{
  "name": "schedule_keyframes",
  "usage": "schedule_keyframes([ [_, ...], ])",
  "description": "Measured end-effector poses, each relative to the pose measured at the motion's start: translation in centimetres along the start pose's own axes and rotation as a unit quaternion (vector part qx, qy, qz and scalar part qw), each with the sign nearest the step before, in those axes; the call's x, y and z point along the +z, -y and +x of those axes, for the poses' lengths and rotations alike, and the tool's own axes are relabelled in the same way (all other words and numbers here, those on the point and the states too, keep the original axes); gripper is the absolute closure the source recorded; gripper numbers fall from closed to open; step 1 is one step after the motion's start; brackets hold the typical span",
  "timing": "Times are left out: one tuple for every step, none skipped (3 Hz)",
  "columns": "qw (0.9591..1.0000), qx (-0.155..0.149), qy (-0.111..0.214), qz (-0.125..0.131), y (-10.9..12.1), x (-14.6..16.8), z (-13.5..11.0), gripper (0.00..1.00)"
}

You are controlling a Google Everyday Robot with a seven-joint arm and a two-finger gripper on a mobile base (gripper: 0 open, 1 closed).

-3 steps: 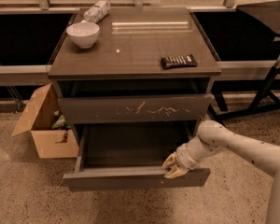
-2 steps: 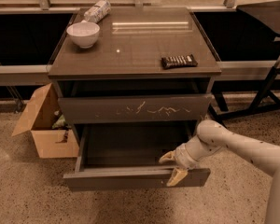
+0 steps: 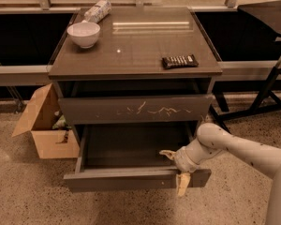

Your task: Open middle drawer

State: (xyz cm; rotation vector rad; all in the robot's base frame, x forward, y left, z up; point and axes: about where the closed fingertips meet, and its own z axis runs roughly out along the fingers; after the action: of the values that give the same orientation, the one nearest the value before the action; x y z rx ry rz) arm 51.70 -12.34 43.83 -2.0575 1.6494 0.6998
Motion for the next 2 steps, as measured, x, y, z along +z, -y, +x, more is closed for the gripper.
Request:
schedule_keyframes([
  [0.9999, -0.003, 0.003, -0.017, -1.3, 1.2, -0.3, 0.16],
  [0.9995, -0.005, 0.005, -0.032, -2.5, 2.1, -0.6, 0.41],
])
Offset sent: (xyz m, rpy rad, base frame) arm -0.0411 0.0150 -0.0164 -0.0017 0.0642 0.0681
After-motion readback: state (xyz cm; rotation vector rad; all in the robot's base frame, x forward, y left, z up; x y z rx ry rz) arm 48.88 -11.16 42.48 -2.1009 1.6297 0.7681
